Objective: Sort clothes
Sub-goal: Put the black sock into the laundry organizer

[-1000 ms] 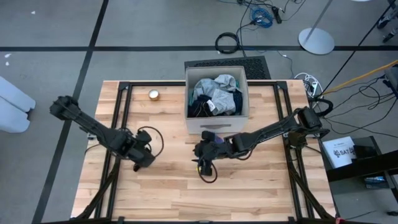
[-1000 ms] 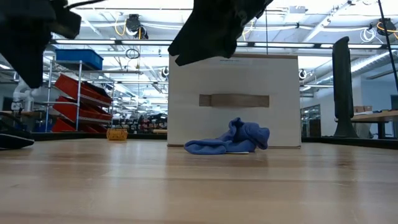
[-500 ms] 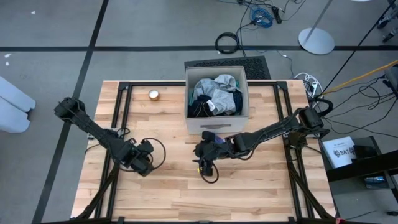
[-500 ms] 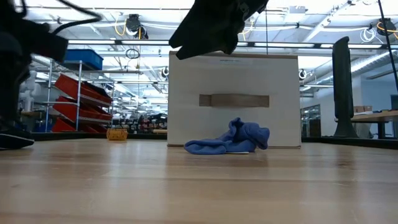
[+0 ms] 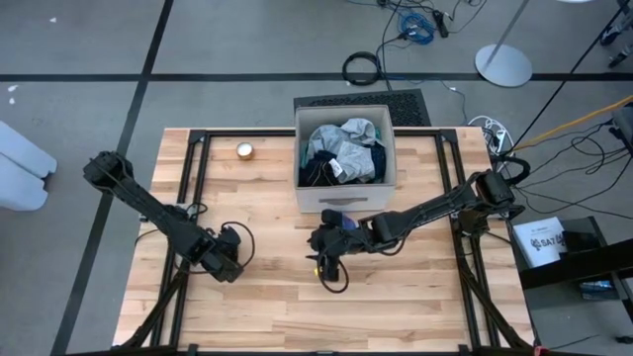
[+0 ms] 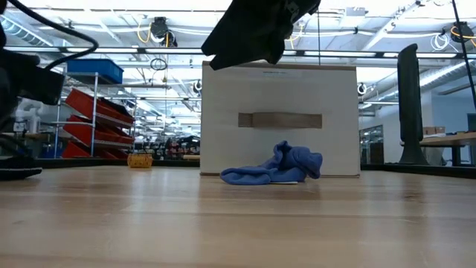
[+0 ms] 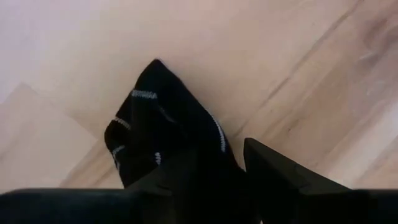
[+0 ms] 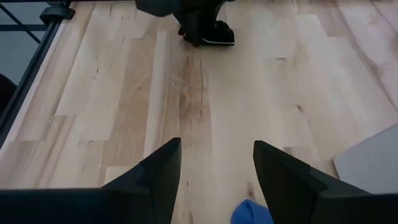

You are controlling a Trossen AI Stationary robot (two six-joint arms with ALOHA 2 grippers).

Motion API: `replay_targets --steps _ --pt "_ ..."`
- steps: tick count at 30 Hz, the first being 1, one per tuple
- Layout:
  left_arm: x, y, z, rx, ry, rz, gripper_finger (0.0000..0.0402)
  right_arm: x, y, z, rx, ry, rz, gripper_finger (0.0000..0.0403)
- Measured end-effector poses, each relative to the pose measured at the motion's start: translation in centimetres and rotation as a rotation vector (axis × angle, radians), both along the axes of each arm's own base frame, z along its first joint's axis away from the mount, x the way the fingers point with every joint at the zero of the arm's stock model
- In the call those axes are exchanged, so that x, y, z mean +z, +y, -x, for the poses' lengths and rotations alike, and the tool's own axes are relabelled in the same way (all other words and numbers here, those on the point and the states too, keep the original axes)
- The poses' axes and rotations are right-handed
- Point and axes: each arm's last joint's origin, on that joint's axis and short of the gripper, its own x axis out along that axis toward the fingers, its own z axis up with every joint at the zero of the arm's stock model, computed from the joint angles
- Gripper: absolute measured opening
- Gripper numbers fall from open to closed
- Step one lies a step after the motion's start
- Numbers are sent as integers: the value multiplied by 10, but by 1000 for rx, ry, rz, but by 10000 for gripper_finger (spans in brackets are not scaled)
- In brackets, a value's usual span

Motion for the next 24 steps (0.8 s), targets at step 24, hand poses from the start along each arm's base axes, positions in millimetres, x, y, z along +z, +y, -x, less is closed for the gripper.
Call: replay_targets --steps 24 --pt "9 -3 -5 -65 -10 -53 12 7 -1 3 -1 -15 -7 187"
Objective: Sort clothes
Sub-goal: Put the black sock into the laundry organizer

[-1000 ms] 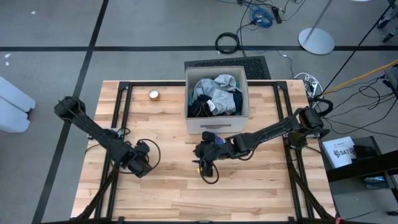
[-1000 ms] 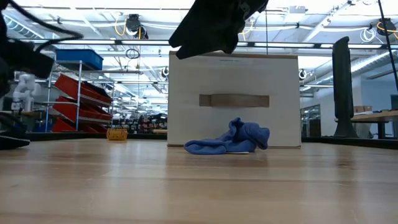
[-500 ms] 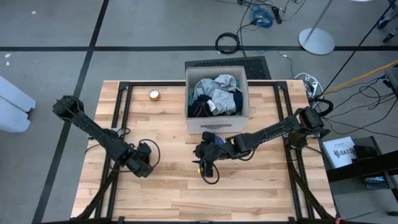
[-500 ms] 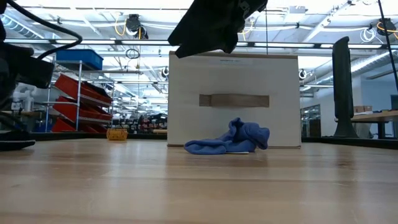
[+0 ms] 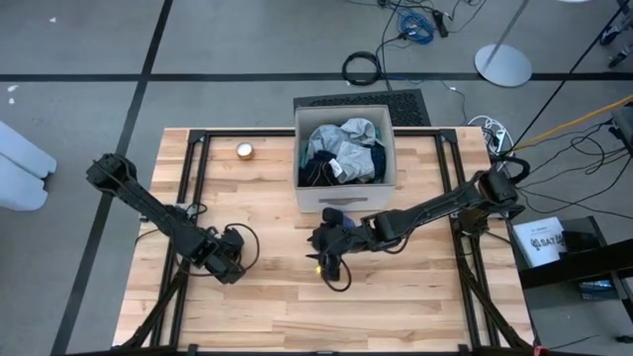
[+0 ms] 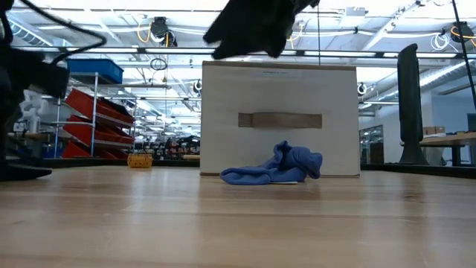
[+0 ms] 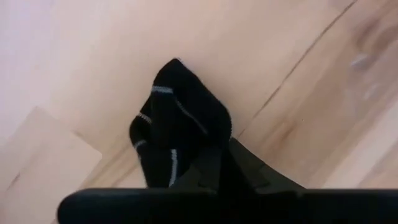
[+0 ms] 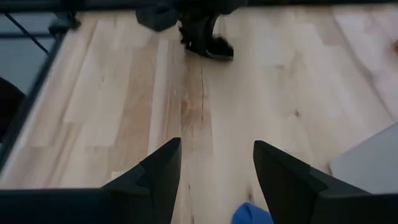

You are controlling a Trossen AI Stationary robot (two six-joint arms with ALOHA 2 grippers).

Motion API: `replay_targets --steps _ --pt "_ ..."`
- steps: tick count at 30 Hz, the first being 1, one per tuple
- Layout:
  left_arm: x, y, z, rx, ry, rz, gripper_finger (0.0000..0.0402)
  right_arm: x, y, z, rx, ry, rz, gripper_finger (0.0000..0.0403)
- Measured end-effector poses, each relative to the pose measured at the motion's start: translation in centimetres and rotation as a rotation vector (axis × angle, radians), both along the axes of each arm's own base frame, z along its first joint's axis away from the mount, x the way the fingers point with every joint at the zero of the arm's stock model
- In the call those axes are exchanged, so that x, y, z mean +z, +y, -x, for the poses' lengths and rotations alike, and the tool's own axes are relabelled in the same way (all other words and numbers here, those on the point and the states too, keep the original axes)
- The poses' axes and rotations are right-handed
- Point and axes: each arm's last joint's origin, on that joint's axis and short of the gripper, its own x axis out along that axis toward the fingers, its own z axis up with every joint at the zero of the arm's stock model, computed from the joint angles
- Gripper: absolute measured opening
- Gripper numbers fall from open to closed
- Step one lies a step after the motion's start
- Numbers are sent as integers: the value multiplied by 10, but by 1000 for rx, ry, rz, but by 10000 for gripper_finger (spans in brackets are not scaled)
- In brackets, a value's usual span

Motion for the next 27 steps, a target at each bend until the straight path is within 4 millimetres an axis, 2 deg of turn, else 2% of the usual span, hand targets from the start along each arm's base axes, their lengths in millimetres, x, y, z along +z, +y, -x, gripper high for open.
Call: replay_targets --steps 9,13,18,27 --pt "35 -3 -6 -54 49 -86 9 39 0 18 10 -101 -26 187" --pt "52 -5 -10 -61 37 -119 8 49 6 25 29 -126 -34 187" --pt "75 -10 -22 -151 -75 -174 7 57 10 31 48 -151 -41 187" --pt "125 -13 -53 -321 -326 -270 7 60 11 33 52 -156 -43 187"
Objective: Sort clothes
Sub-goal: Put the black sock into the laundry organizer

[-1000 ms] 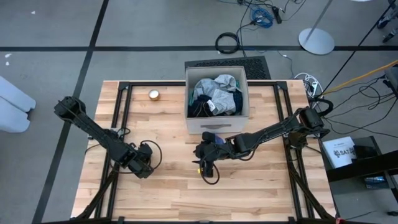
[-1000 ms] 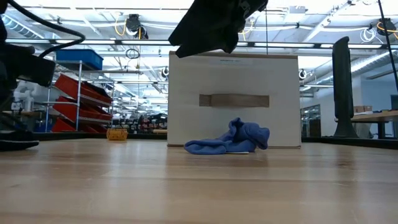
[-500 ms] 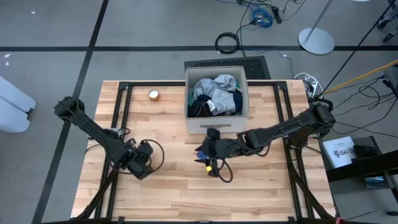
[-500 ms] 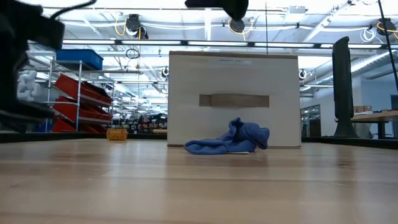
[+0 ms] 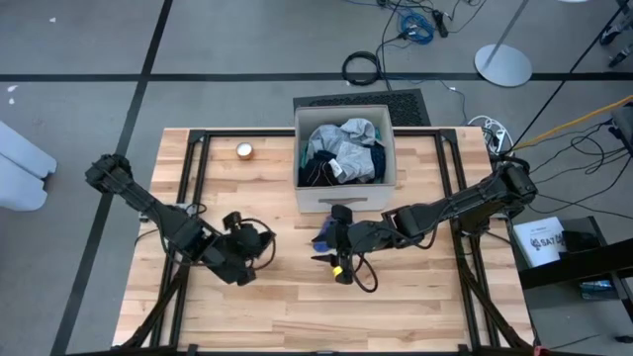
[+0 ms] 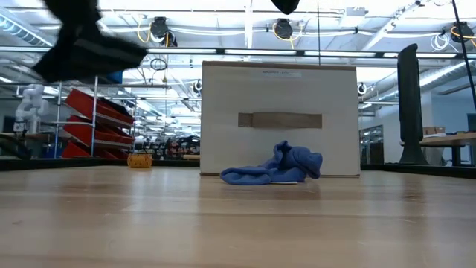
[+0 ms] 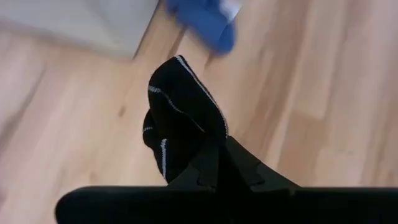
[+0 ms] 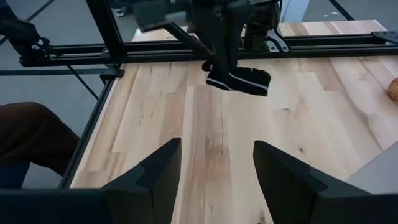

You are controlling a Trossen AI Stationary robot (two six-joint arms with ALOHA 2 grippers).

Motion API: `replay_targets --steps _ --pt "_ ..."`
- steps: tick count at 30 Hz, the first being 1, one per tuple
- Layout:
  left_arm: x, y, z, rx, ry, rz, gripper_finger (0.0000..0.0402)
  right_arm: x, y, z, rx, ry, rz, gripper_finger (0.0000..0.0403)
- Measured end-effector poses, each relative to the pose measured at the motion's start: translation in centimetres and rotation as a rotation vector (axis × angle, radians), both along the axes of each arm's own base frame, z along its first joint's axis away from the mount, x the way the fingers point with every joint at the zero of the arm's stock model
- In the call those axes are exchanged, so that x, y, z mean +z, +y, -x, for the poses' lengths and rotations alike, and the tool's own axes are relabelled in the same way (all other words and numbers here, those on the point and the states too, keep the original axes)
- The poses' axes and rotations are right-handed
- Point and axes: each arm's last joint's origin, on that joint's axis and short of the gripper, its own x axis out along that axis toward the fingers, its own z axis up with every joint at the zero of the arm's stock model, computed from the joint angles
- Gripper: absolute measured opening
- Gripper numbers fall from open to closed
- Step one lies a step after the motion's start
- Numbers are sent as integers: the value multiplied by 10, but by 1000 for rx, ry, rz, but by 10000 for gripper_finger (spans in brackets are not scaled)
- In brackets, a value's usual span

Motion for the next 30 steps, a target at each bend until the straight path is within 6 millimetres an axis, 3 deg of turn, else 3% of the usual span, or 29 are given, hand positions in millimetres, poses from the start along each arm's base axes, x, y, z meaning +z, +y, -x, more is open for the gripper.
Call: replay_targets --steps 9,16,25,30 --pt "35 9 -27 -150 -175 -80 7 0 2 1 18 -1 20 187" --pt "49 7 -43 -372 -317 -44 7 7 18 3 119 -89 113 187" --pt "54 4 -45 -453 -361 -10 7 21 50 7 263 -300 335 187" --pt "53 0 -51 -464 -396 11 6 8 53 -8 216 -333 450 187"
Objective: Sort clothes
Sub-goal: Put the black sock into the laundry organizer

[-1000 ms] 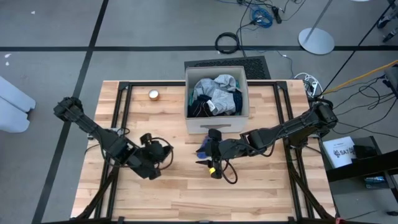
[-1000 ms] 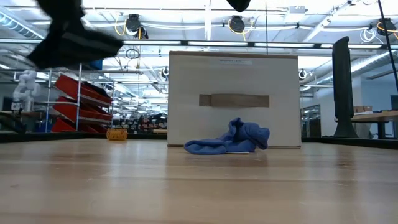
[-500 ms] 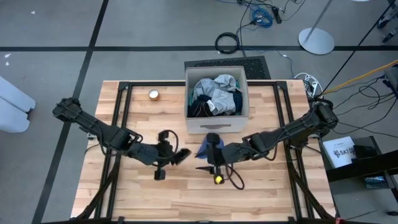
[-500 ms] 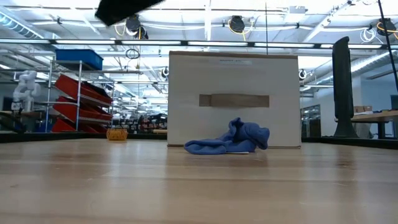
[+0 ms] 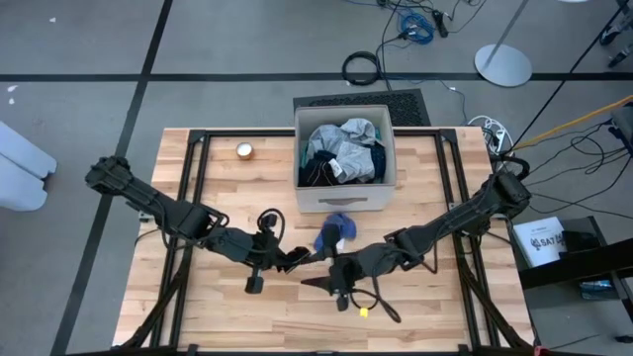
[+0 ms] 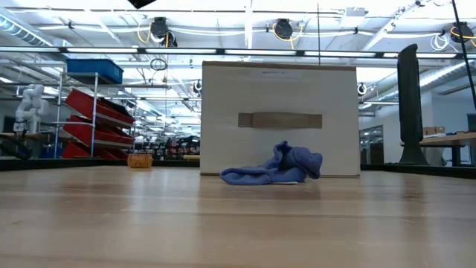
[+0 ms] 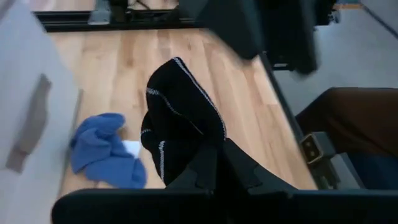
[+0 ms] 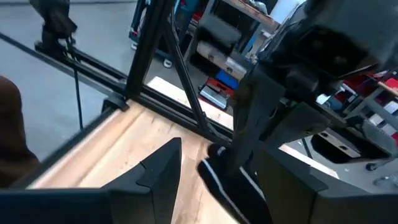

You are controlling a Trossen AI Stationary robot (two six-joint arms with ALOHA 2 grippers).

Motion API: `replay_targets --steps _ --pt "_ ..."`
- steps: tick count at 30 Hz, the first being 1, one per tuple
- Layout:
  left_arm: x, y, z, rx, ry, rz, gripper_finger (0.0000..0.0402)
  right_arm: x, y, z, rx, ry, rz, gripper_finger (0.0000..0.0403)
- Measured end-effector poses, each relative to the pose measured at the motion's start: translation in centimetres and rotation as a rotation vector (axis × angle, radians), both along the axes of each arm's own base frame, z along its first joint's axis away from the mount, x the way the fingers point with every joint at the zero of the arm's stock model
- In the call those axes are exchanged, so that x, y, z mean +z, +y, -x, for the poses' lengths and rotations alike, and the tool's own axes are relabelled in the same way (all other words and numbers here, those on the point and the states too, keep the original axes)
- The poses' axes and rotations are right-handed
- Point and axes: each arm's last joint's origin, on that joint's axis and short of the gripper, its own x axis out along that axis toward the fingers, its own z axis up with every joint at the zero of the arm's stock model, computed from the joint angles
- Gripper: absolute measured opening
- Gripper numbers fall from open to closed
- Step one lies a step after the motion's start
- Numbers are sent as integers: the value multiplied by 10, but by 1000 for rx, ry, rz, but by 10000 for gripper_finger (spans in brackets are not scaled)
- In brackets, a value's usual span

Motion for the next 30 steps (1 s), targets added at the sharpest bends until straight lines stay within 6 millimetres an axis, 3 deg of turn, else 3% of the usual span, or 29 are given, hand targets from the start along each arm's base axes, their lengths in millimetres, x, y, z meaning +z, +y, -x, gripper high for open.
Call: replay_targets --steps 24,30 --pt "2 -6 -3 -143 -27 32 16 -14 -11 -7 -46 97 -32 187" --pt "2 -6 -4 -150 -34 22 17 -14 -12 -7 -55 100 -54 143"
